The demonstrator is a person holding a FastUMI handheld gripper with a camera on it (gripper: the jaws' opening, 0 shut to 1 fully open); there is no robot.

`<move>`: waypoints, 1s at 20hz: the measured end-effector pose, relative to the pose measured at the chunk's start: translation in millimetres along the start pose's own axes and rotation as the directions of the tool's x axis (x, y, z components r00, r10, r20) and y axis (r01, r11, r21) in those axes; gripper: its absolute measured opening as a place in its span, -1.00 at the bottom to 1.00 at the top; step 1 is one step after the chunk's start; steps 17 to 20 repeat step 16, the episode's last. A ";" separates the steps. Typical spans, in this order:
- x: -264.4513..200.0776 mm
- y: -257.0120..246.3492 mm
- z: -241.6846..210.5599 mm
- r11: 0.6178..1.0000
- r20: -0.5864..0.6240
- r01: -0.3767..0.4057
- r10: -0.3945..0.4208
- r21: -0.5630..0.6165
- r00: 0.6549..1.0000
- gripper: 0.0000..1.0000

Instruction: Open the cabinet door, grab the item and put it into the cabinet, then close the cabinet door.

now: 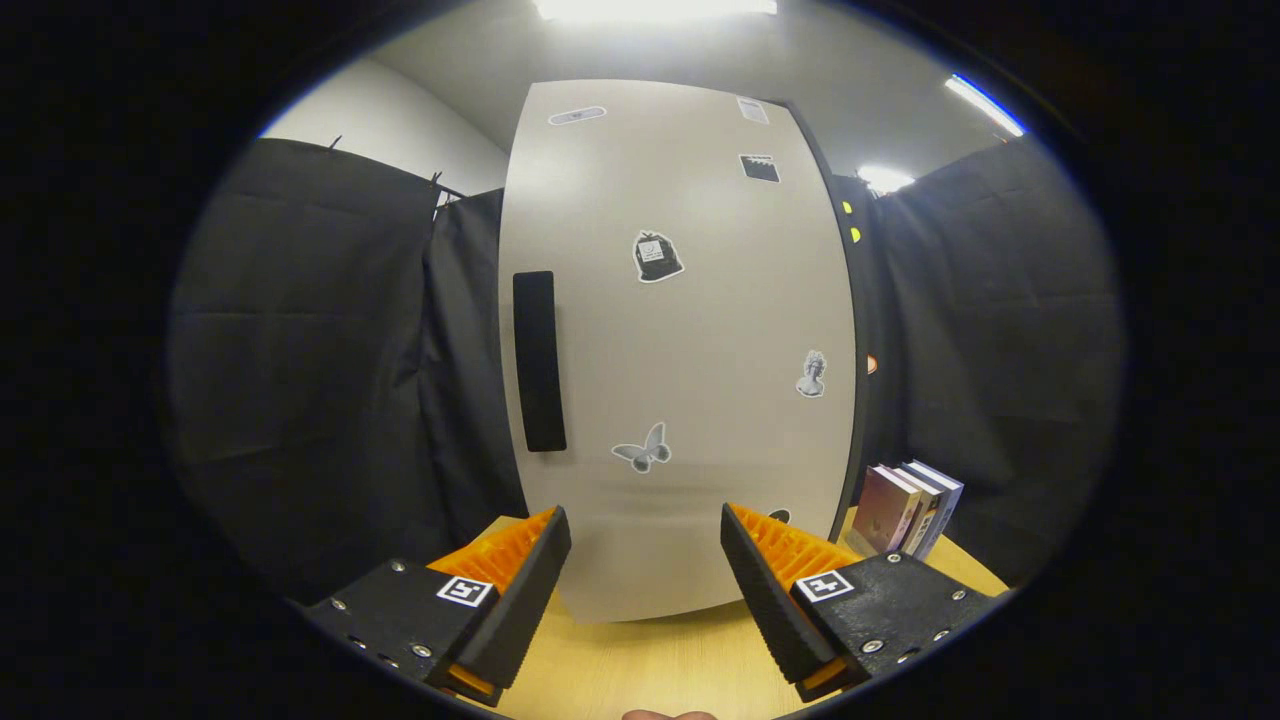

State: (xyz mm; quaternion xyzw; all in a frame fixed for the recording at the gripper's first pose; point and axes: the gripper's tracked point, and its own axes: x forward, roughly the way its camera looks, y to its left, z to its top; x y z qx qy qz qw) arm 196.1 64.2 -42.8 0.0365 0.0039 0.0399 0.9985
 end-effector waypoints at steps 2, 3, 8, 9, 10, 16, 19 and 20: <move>-1.3 0.0 -1.7 1.000 -0.002 0.005 -0.005 0.005 1.000 0.89; -2.3 -0.5 -2.3 1.000 -0.003 0.008 -0.008 0.006 1.000 0.89; -4.9 -4.0 -12.2 1.000 -0.022 0.028 -0.028 0.010 0.999 0.88; -4.8 -3.3 -13.8 1.000 -0.029 0.029 -0.029 0.009 0.999 0.88; -5.1 -2.3 -15.0 0.999 -0.034 0.032 -0.031 0.008 0.999 0.89; -6.1 3.2 -20.8 1.000 -0.037 0.018 -0.018 -0.001 0.999 0.89; -6.1 3.2 -20.8 1.000 -0.037 0.018 -0.018 -0.001 0.999 0.89; -6.1 3.2 -20.8 1.000 -0.037 0.018 -0.018 -0.001 0.999 0.89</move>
